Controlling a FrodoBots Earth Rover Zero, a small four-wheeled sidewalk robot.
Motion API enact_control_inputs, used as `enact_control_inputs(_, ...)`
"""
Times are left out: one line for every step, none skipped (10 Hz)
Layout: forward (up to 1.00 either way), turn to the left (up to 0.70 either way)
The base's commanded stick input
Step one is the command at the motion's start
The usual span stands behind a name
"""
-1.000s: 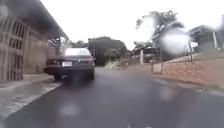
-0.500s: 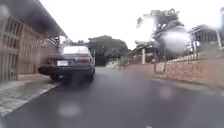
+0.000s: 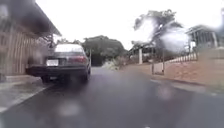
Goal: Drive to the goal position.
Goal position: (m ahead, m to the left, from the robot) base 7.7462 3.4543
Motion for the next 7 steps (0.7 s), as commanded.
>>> enact_control_inputs(0.7, 0.0)
enact_control_inputs(0.7, 0.0)
enact_control_inputs(0.7, 0.0)
enact_control_inputs(0.7, 0.0)
enact_control_inputs(0.7, 0.0)
enact_control_inputs(0.7, 0.0)
enact_control_inputs(0.7, 0.0)
